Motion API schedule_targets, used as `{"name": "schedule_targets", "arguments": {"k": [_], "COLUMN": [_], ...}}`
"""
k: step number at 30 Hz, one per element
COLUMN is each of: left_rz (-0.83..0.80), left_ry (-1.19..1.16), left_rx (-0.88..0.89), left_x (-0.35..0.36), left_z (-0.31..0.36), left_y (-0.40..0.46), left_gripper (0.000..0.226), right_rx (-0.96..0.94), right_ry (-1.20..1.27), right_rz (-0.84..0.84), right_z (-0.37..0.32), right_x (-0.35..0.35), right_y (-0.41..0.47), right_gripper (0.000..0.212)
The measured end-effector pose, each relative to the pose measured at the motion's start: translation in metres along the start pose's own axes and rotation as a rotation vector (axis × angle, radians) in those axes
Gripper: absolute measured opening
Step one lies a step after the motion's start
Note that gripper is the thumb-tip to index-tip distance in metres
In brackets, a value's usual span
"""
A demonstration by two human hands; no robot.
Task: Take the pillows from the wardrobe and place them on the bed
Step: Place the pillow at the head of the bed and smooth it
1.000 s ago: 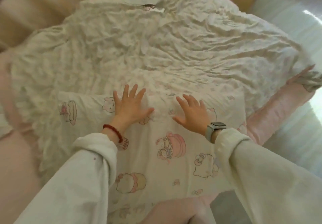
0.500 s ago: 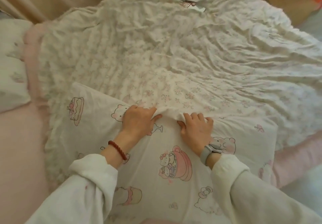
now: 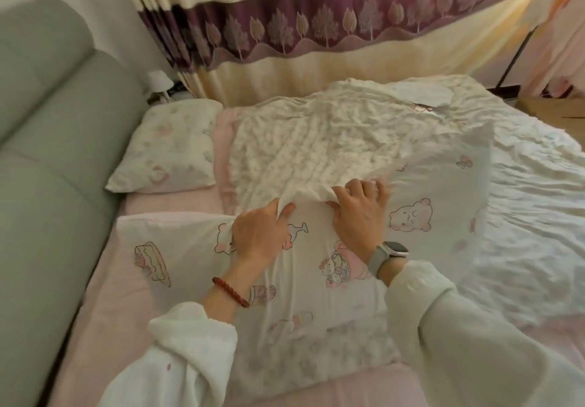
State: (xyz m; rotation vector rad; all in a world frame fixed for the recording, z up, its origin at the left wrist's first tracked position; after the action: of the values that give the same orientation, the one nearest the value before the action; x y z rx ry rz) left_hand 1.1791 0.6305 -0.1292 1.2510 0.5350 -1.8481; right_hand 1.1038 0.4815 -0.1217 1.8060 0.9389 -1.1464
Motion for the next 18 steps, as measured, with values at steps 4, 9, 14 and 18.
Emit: {"name": "schedule_targets", "arguments": {"k": [4,9,14,18], "left_rz": [0.142,0.314,0.354,-0.021], "left_ry": [-0.141,-0.320,-0.434,-0.385], "left_rx": [-0.228,-0.583,-0.855,-1.065], "left_x": [-0.077,-0.148,-0.168,-0.141], "left_z": [-0.094,-0.217,-0.334,-0.422], "left_y": [-0.068,-0.143,-0.202,-0.232], "left_gripper": [0.038,0.035,0.039,0.056], "right_rx": [-0.157,-0.412,-0.688,-0.668], "right_ry": [0.029,0.063,0.140,0.256], "right_rz": [-0.028,-0.122,-0.318,-0.521], "right_z": [-0.133,-0.295,-0.427,-0.466], "right_x": [0.006,0.033,0.086,0.151], "right_y": [-0.011,-0.010,-0.010,-0.017], "right_gripper": [0.021,0.025,0.035,0.048]}}
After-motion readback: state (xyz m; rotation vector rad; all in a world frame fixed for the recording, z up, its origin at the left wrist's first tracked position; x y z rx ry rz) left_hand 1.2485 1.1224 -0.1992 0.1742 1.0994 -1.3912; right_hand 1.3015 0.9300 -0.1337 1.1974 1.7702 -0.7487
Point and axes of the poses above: each hand's wrist, its own y-axis towards the middle knuckle, its own x-axis out of the palm, z = x × y, the point moved 7 cm from there along y, towards the middle knuckle, and after that the axes turned 14 degrees about -z, right-handed, at the moved point
